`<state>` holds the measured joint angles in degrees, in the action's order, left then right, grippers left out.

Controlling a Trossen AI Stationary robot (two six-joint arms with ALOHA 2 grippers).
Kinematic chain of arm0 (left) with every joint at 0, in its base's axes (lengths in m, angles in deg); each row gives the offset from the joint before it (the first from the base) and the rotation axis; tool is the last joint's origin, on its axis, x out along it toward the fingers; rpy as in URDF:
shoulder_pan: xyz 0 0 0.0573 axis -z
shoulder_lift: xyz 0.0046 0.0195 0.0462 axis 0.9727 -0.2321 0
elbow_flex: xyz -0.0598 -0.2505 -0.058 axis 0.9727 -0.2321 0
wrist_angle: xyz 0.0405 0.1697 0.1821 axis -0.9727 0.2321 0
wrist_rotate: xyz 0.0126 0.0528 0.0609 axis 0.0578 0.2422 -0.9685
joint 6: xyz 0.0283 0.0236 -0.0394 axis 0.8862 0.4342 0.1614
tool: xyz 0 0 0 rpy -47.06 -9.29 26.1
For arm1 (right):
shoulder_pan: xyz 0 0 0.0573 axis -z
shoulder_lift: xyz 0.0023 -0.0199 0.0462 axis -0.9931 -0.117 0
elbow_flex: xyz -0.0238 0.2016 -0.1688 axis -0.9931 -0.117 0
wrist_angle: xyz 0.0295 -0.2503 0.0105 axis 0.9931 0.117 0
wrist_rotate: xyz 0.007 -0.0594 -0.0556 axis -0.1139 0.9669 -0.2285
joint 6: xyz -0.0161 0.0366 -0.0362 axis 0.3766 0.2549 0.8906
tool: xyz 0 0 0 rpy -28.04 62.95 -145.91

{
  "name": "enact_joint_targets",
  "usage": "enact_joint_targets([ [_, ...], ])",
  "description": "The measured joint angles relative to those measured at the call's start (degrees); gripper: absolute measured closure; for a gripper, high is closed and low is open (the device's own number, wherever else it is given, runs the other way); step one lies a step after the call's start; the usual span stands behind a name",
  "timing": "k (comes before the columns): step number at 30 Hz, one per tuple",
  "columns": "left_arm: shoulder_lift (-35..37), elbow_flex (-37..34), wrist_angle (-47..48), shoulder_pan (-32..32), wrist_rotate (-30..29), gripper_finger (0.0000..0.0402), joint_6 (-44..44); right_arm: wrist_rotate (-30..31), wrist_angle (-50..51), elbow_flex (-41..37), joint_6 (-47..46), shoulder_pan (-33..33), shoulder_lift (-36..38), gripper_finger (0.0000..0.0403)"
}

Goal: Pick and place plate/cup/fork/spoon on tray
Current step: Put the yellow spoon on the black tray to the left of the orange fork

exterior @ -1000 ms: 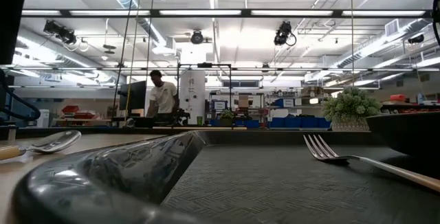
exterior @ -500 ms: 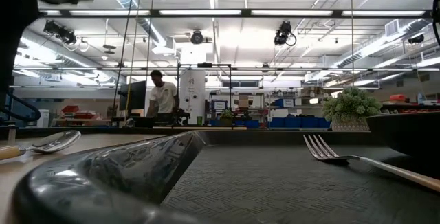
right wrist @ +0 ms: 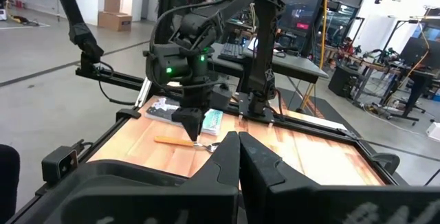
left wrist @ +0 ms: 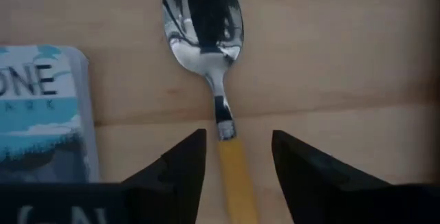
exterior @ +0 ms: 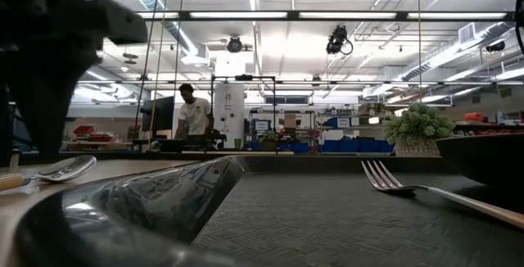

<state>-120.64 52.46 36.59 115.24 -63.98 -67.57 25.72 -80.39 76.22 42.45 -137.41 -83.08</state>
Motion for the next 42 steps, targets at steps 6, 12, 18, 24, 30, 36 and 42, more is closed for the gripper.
enact_joint_targets([
  [6,-2.82,0.00,-0.13,-0.82,0.70,0.0230,-0.16,-0.31,0.06,0.00,-0.38,-0.02,0.00,0.0398],
  [12,-3.69,0.00,-0.18,-0.95,2.80,0.0246,-0.21,-0.28,0.04,0.00,-0.39,-0.02,0.00,0.0398],
  [18,-4.30,-0.46,-2.94,-0.95,5.53,0.0278,0.17,-0.54,0.01,0.00,-0.42,-0.02,0.00,0.0398],
  [24,-4.04,-2.64,-6.38,-0.86,5.97,0.0313,0.15,-1.64,0.00,-0.02,-0.42,-0.02,0.00,0.0398],
  [30,-3.45,-2.80,-6.58,-1.01,5.98,0.0341,0.39,-1.66,0.00,-0.02,-0.42,-0.02,0.00,0.0398],
  [36,-3.86,-0.16,-2.42,-0.99,4.96,0.0343,0.99,-1.66,-0.07,-0.02,-0.43,-0.02,0.00,0.0398],
  [42,-4.00,3.51,1.25,-0.99,0.87,0.0343,1.22,-1.66,-0.24,-0.02,-0.42,-0.02,0.00,0.0398],
])
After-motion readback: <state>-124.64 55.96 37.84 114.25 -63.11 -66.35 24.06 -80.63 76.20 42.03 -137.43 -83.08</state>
